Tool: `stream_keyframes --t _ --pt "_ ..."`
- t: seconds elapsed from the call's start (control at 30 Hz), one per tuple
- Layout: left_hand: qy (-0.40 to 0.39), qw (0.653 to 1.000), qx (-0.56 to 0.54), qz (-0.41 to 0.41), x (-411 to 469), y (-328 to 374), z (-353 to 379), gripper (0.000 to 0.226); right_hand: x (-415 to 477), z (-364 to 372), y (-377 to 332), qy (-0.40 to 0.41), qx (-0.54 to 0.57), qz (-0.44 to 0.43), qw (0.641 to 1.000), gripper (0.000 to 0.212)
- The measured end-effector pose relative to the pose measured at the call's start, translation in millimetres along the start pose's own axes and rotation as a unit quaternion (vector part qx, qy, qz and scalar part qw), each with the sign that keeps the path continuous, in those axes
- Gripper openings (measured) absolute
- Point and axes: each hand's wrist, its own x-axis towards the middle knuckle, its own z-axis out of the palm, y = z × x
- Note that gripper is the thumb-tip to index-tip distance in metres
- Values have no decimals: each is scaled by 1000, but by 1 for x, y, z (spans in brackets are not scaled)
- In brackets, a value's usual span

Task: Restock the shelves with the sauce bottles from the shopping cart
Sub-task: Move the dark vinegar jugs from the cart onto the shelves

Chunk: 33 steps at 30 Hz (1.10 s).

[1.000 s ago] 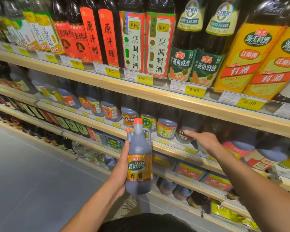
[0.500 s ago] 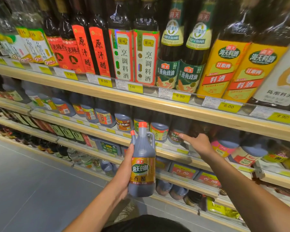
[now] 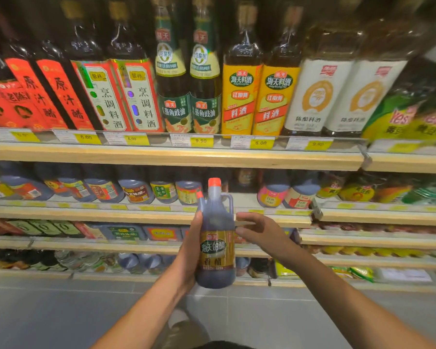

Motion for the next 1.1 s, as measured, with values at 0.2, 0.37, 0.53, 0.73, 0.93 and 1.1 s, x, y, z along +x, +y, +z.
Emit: stream_keyframes --t 0.2,0.37,0.53,0.73,0.93,1.1 --pt "-86 996 15 -6 12 -10 23 69 -44 -3 -5 11 55 32 998 37" --pt "-93 994 62 -2 12 -9 45 61 -52 3 -3 0 38 13 999 36" --pt "-73 991 114 7 29 -10 45 57 -37 -4 -4 30 27 12 999 45" --pt "-109 977 183 30 56 9 42 39 -5 -18 -4 38 36 9 999 41" --pt "16 951 297 86 95 19 43 53 43 -30 0 82 17 -12 996 68" --pt "35 947 286 142 121 27 45 49 75 -35 -2 150 -74 -42 985 66"
